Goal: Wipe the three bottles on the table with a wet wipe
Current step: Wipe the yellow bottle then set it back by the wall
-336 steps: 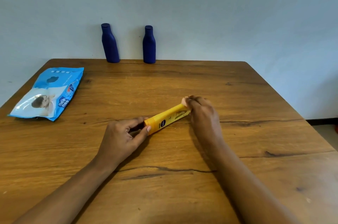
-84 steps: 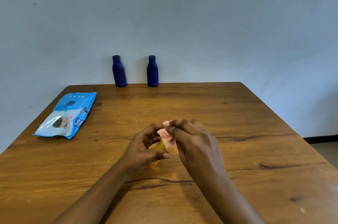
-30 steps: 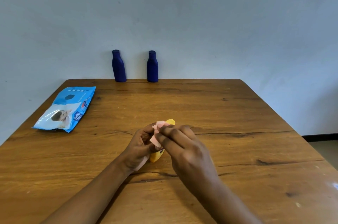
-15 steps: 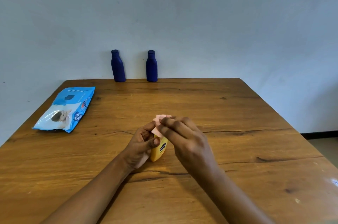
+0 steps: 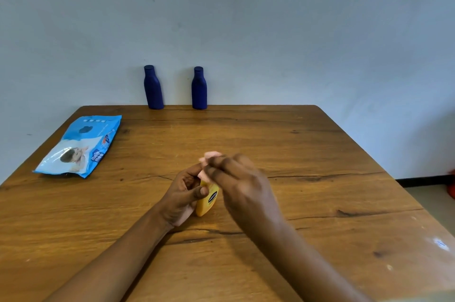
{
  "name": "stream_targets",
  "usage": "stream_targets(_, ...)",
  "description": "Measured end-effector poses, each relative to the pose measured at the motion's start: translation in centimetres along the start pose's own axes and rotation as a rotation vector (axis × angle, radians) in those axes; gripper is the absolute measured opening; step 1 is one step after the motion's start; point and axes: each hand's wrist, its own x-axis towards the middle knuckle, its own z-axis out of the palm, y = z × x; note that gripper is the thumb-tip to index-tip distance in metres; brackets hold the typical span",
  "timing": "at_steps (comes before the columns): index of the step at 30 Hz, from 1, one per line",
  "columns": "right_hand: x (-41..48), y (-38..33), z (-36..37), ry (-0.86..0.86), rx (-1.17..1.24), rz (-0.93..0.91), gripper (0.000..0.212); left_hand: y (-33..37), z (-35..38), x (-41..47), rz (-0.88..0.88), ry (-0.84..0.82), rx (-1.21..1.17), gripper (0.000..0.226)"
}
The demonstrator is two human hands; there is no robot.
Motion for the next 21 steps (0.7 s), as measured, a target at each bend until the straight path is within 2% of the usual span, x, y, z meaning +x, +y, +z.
stream_targets(3, -0.9, 0.2, -0.3, -0.045, 0.026, -0.094, 0.027, 0.1, -0.2, -0.1, -0.001, -0.010, 0.006, 0.057)
stream_targets(6, -0.2, 2.3, -0.5, 0.046, -0.016, 0.035, 0.027, 0.2, 0.0, 0.2, 0.002, -0.015, 0.121, 0.061)
stream_targets(8, -0.2, 1.4, 0.0, 0.077, -0.026, 0.070, 0.028, 0.0, -0.1, 0.2, -0.011, -0.007, 0.098, 0.057)
stream_targets(12, -1.2, -0.4, 0.4, 0.018, -0.016, -0.124, 0.027, 0.1, -0.2, 0.0, -0.025, -0.013, 0.028, 0.047)
stream_targets(14, -0.8, 2.0, 0.5, 0.013, -0.020, -0.092, 0.025, 0.1, -0.2, 0.2, -0.024, -0.017, 0.048, 0.056)
stream_targets(18, 0.4, 6.2, 0.0, 0.140, 0.003, 0.212, 0.026, -0.1, -0.6, 0.3, -0.018, 0.037, 0.023, 0.071)
stream_targets(19, 0.4, 5.8, 0.1, 0.191, 0.009, 0.217, 0.023, -0.1, -0.8, 0.3, -0.017, 0.041, 0.006, 0.071)
stream_targets(21, 0.2, 3.8, 0.7, 0.276, 0.009, 0.082, 0.019, -0.2, -0.8, 0.3, -0.016, 0.042, -0.021, 0.065)
